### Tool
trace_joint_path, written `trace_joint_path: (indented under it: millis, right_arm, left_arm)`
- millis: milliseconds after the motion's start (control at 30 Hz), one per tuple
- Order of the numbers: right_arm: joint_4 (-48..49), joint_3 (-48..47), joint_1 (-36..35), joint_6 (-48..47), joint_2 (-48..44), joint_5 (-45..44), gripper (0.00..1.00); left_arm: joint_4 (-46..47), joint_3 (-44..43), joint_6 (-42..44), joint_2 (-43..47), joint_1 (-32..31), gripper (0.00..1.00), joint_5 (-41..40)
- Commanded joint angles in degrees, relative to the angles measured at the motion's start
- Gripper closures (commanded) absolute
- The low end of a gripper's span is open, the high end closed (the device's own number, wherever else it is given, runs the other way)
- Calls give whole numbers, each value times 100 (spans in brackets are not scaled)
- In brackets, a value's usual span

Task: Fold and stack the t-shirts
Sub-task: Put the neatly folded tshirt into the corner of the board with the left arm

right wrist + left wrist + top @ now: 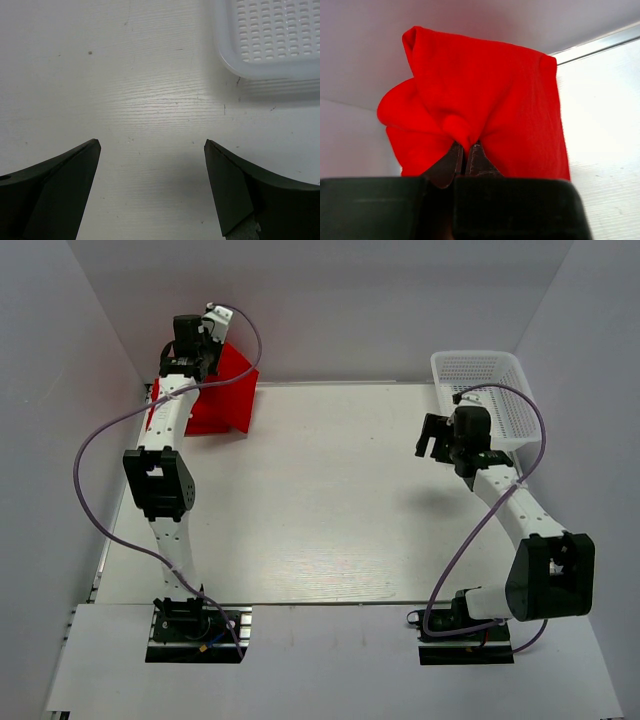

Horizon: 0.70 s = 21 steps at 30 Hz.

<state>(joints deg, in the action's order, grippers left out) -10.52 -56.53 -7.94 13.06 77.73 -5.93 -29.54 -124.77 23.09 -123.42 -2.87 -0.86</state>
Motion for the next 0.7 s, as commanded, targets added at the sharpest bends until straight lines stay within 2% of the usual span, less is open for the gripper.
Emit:
trace_joint_path:
  millis: [0, 267, 667]
  right_arm:
    - [77, -288, -5, 74, 154, 119, 10]
    - [235, -350, -40, 144, 391, 294, 10]
    - [200, -648, -84, 144, 708, 251, 10]
  left_arm:
    - [265, -223, 55, 458, 103, 100, 78]
    - [388, -390, -6, 511, 401, 100, 78]
    - [642, -645, -59, -50, 700, 100, -212]
